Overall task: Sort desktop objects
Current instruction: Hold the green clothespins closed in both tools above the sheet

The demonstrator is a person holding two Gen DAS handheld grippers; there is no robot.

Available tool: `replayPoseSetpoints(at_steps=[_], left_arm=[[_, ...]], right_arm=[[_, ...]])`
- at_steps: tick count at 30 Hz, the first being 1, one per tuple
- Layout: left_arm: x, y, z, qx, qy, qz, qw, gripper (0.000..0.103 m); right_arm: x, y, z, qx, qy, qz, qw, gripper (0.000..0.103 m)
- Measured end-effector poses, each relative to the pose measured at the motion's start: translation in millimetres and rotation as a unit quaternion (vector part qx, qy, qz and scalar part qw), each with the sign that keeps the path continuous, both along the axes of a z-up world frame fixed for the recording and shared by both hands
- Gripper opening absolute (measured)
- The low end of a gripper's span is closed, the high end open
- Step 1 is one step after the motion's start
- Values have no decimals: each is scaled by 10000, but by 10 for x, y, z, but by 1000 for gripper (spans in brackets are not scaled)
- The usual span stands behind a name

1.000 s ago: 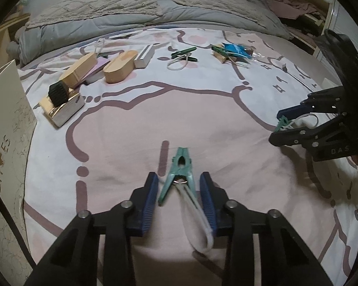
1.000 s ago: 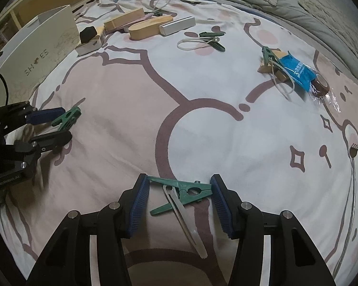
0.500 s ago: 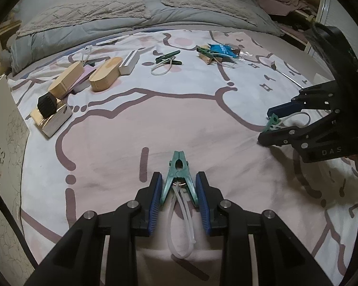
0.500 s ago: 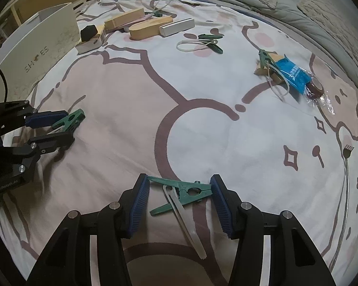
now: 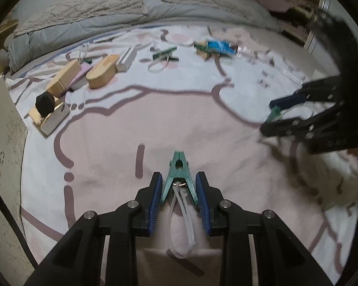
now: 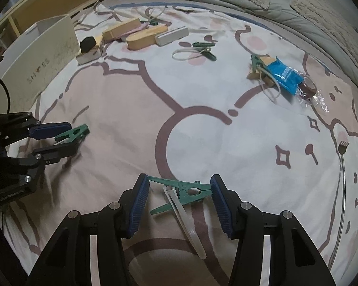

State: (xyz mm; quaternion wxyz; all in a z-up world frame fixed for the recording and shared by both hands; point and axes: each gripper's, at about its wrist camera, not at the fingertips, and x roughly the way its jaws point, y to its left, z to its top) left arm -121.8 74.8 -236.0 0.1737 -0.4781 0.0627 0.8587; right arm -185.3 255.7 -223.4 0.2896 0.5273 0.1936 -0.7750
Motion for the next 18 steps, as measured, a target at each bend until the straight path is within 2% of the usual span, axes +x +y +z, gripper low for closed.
replayPoseSetpoints(at_steps=[4,10,18], left_arm=[[-12,41,-28,-156,-3,-75,9999,29],[-135,6,-6,93,-286,136,9995,29],[-259,30,30,164,-499,272,9983,31]], right_arm=[[13,13,-28,36,-65,-22,10000,54],[12,24,-24,-5,-129,-38,9999,54],[8,36,-21,-37,-184,-31,9998,54]])
